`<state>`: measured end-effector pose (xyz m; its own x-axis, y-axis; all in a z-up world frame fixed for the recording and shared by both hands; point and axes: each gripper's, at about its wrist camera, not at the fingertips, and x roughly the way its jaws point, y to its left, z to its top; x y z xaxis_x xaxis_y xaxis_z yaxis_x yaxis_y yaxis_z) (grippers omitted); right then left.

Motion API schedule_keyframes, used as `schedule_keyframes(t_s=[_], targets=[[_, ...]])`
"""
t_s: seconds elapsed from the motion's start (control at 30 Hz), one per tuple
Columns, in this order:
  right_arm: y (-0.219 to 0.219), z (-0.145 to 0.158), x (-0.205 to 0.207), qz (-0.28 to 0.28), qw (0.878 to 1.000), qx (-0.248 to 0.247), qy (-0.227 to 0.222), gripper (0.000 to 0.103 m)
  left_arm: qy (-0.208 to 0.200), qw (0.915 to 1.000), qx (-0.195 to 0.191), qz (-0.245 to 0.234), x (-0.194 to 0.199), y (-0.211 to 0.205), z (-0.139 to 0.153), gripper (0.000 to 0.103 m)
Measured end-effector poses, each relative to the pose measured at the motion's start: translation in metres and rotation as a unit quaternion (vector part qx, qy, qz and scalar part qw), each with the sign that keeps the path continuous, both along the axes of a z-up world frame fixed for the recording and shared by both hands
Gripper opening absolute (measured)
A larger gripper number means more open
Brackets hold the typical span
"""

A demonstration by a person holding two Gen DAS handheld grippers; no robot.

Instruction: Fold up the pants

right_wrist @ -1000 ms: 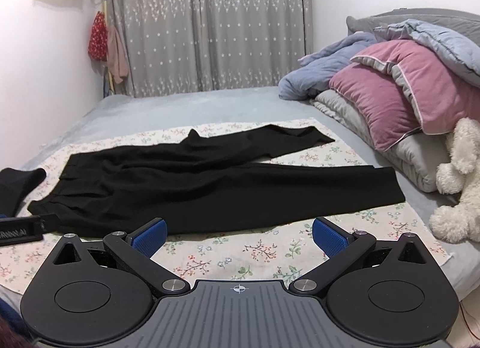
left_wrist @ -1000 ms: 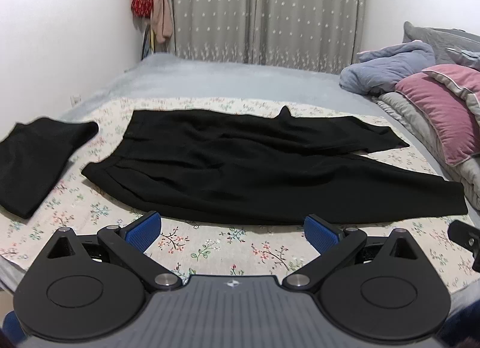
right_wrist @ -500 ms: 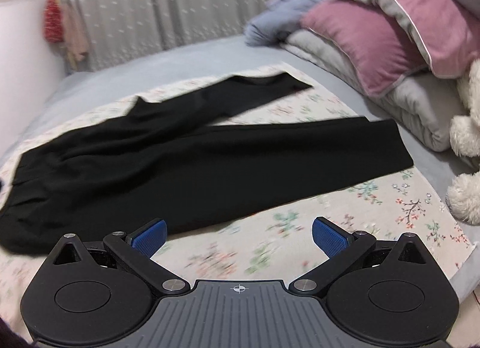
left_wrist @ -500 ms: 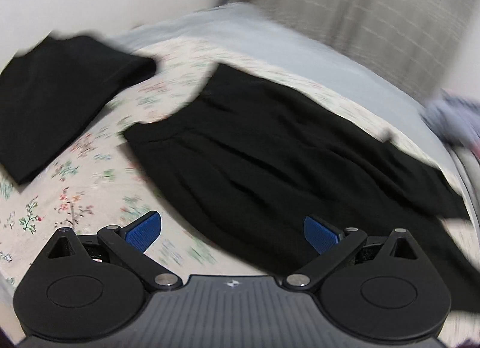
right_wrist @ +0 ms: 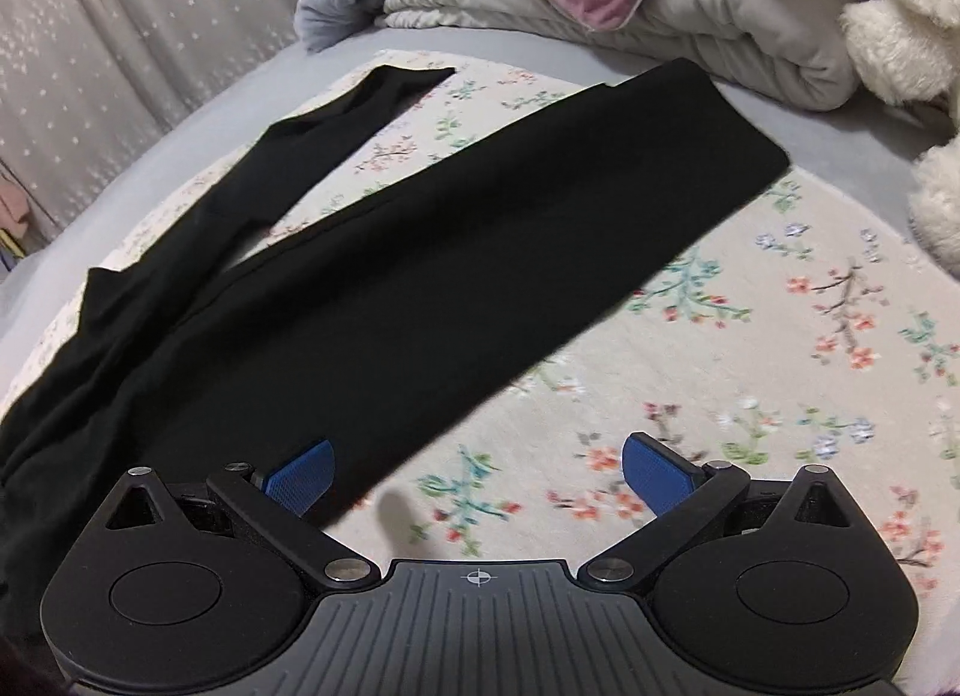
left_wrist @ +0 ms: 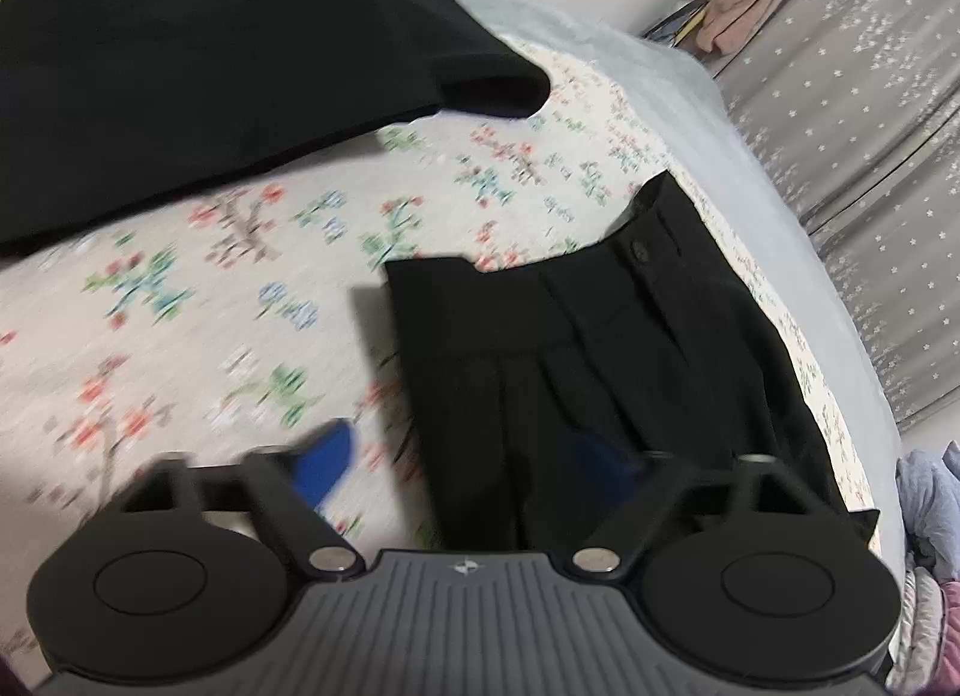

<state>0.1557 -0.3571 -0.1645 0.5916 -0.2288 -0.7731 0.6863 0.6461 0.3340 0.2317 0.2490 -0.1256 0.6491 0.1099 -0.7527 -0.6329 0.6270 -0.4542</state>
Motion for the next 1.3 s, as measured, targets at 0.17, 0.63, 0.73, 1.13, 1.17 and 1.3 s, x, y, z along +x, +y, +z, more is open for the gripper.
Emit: schedule_keyframes(t_s=[0.17, 0.63, 0.73, 1.13, 1.17, 1.3], targets=[[-0.010, 0.001, -0.001, -0.026, 0.999, -0.003, -0.019, 0.070, 0.003, 0.9999, 0.003, 0.016, 0.000, 0.017, -0.006, 0.000], [-0.040, 0.009, -0.022, -0.095, 0.995, -0.005, -0.039, 0.036, -0.039, 0.9976, 0.044, 0.037, -0.025, 0.042, 0.020, 0.000], [-0.051, 0.010, -0.027, -0.118, 0.993, -0.017, -0.028, 0.036, -0.028, 0.9976, 0.061, 0.017, -0.021, 0.037, 0.020, 0.000], [-0.147, -0.009, -0.076, -0.223, 0.966, 0.102, -0.077, 0.055, -0.032, 0.9991, 0.017, 0.021, -0.018, 0.046, 0.017, 0.000], [-0.148, -0.009, -0.075, -0.225, 0.966, 0.103, -0.080, 0.049, -0.033, 0.9990, 0.020, 0.020, -0.017, 0.044, 0.019, 0.000], [-0.153, -0.011, -0.072, -0.223, 0.965, 0.108, -0.082, 0.005, -0.041, 0.9983, 0.035, 0.020, -0.018, 0.040, 0.024, 0.000]])
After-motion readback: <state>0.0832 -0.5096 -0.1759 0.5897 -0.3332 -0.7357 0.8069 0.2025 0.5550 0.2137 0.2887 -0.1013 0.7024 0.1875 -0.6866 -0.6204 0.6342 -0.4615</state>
